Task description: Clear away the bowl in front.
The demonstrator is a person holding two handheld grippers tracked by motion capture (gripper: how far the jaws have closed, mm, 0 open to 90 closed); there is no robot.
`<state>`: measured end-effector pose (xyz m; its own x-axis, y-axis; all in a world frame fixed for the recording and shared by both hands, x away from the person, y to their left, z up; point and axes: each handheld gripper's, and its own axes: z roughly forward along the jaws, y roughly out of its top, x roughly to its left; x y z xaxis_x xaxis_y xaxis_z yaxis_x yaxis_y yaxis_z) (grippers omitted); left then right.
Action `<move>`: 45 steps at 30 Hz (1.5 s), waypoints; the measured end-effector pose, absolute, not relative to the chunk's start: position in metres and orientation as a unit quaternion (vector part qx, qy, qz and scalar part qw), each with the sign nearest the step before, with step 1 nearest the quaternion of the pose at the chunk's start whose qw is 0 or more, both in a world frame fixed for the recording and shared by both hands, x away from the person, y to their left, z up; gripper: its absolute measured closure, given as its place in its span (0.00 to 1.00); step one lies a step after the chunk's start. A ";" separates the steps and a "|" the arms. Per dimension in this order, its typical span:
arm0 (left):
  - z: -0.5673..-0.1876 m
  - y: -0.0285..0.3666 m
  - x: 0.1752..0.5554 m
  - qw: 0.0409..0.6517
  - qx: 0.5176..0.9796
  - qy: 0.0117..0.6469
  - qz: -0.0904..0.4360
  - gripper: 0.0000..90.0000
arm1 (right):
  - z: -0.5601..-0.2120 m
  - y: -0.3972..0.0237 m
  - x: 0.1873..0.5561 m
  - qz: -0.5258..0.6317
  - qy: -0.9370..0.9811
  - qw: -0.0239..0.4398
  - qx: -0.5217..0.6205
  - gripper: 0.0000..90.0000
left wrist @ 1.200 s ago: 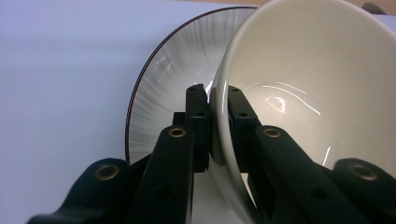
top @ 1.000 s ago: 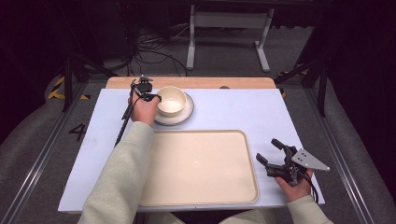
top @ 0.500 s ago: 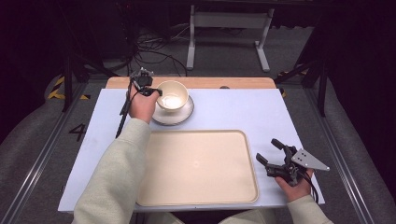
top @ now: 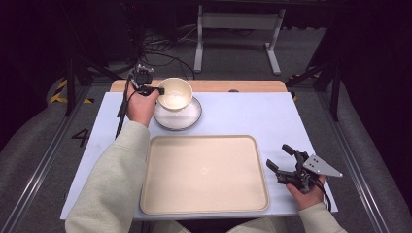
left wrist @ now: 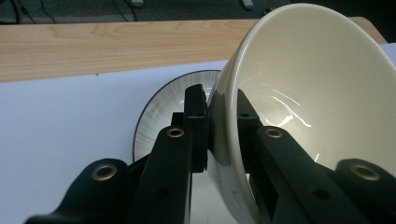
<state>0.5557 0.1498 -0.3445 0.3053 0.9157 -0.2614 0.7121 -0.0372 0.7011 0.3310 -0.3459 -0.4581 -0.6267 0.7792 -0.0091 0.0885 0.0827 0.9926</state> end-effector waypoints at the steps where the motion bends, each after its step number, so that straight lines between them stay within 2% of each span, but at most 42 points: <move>1: -0.343 0.151 0.555 0.391 0.708 0.573 0.130 0.91 | -0.458 -0.346 0.331 0.598 0.675 0.290 0.321 0.15; 7: -0.332 0.159 0.550 0.404 0.705 0.568 0.131 0.91 | -0.458 -0.346 0.331 0.600 0.673 0.289 0.321 0.15; 21: -0.313 0.169 0.533 0.395 0.739 0.534 0.114 0.91 | -0.458 -0.347 0.331 0.600 0.672 0.289 0.323 0.15; 45: -0.291 0.144 0.494 0.371 0.824 0.425 0.053 0.91 | -0.458 -0.347 0.331 0.599 0.673 0.288 0.323 0.15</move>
<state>0.4942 0.1444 -0.2910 0.6328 0.7398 -0.2284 0.6616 -0.3634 0.6559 0.3309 -0.3466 -0.4581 -0.6254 0.7803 -0.0004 0.0899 0.0725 0.9933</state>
